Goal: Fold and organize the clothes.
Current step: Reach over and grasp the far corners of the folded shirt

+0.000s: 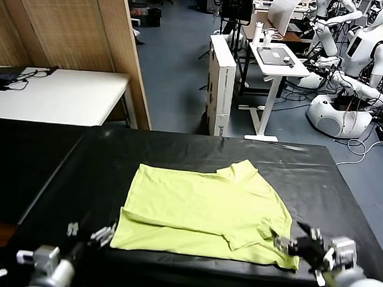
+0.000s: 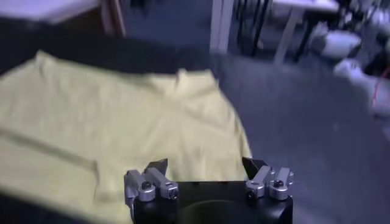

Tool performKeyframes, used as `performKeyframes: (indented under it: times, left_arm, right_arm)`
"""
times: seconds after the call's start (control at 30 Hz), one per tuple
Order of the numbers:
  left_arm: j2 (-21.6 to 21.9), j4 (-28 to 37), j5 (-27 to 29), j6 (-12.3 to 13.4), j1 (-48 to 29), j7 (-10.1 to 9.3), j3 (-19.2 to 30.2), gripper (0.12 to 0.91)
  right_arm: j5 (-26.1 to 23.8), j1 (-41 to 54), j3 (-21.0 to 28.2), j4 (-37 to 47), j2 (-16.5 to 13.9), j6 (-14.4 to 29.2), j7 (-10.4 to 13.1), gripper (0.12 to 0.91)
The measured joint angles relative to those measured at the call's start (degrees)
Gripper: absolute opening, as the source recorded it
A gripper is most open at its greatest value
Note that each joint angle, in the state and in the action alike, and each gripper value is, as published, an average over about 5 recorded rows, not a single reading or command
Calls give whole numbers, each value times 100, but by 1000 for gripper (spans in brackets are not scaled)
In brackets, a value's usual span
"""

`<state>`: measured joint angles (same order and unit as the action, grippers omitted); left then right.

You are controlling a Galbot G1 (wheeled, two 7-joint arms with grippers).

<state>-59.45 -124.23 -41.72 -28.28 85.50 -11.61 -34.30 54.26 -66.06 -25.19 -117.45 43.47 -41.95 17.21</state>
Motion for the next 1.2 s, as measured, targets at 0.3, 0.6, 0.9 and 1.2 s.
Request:
performKeyframes:
  times: [0.3,0.6,0.9,1.2]
  left_arm:
    - [91,1305,-413,-353,-1772,151,548,907]
    - [125,2422,-590,-641,-3101,202,1332,907]
    - [32,3183,-443,-679,-3850,427,1771,907]
    - [-2,3461,-334,-731,-4006,514,2008,907]
  right_arm:
    - [-33,1693,1215,1472,463,-25,-84,907]
    - [-282,2203,1559,2297,740,42,-430,907]
    - [-378,2318,1640,2579,959,58,-481,907]
    - [-502,2475,1766,2757,1055,31,-453,907]
